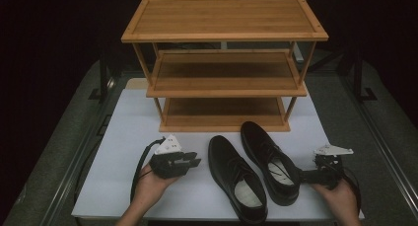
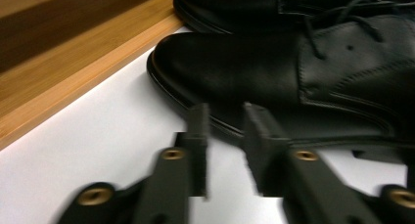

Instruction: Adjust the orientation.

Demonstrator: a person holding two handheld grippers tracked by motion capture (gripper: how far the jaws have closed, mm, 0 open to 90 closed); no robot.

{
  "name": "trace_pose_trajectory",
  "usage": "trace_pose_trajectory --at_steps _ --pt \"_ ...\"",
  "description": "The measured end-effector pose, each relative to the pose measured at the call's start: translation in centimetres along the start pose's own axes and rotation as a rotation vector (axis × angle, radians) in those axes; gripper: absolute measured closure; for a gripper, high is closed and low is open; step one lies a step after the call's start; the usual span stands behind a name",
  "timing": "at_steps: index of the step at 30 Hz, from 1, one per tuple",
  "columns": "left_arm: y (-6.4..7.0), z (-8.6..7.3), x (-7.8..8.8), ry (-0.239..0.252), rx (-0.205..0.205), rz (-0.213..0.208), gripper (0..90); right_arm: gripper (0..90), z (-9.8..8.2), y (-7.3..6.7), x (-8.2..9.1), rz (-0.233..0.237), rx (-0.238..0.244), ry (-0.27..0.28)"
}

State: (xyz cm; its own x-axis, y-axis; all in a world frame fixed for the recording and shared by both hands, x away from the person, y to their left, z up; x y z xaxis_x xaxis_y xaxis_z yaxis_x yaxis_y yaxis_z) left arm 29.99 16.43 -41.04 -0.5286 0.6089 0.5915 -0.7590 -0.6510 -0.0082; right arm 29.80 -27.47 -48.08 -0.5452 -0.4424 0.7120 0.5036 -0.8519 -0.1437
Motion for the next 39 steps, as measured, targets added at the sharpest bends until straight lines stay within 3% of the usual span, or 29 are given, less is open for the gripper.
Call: trace_pose_trajectory --at_steps 2,4,6,8,9,11,15,21,25,29,34,36,39 --pt "-0.5 0.3 -0.9 -0.008 0.006 -0.013 84.9 0.0 0.0 0.0 0.0 0.000 0.000 0.000" --pt "-0.9 0.5 -1.8 -0.019 0.005 -0.015 89.9 0.0 0.0 0.0 0.0 0.000 0.000 0.000" --pt "-1.3 0.6 -2.8 -0.037 0.008 -0.016 90.0 0.0 0.0 0.0 0.0 0.001 -0.001 -0.001" --pt "-1.8 0.9 -4.8 -0.057 0.005 0.010 90.0 0.0 0.0 0.0 0.0 0.000 -0.002 -0.001" --pt "-1.8 0.9 -4.8 -0.057 0.005 0.010 90.0 0.0 0.0 0.0 0.0 0.000 -0.002 -0.001" --pt "-2.2 0.9 -6.5 -0.076 0.006 0.035 90.0 0.0 0.0 0.0 0.0 0.000 0.000 -0.001" --pt "-2.4 0.7 -8.3 -0.102 -0.007 0.046 90.0 0.0 0.0 0.0 0.0 0.002 0.000 0.002" --pt "-2.7 1.6 -9.2 -0.097 -0.035 0.060 90.0 0.0 0.0 0.0 0.0 0.002 -0.001 0.002" --pt "-2.9 1.9 -10.0 -0.078 0.001 0.032 90.0 0.0 0.0 0.0 0.0 0.002 0.000 0.002" --pt "-2.7 2.5 -10.7 -0.086 -0.021 0.033 90.0 0.0 0.0 0.0 0.0 0.002 0.000 0.002" --pt "-2.3 3.0 -11.7 -0.073 -0.012 0.023 90.0 0.0 0.0 0.0 0.0 0.002 -0.001 0.002" --pt "-2.2 3.1 -11.7 -0.076 -0.013 0.027 90.0 0.0 0.0 0.0 0.0 0.002 -0.001 0.002" --pt "-2.0 3.5 -10.7 -0.063 0.007 0.000 86.8 0.0 0.0 0.0 0.0 0.002 0.000 0.002"
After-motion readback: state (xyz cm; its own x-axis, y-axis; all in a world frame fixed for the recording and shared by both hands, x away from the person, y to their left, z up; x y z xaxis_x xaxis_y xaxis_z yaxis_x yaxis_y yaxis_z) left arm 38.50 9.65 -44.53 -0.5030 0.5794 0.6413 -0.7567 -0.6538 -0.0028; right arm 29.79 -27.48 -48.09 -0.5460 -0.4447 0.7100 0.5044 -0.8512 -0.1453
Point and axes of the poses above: each handheld gripper's, and its own axes: x roughly backward along the jaws, z roughly out of its top, y roughly to its right, the point moved 3 cm from there along -x, roughly forward along the jaws, and after that the axes turned 10 degrees about z, right-handed, at the moved point
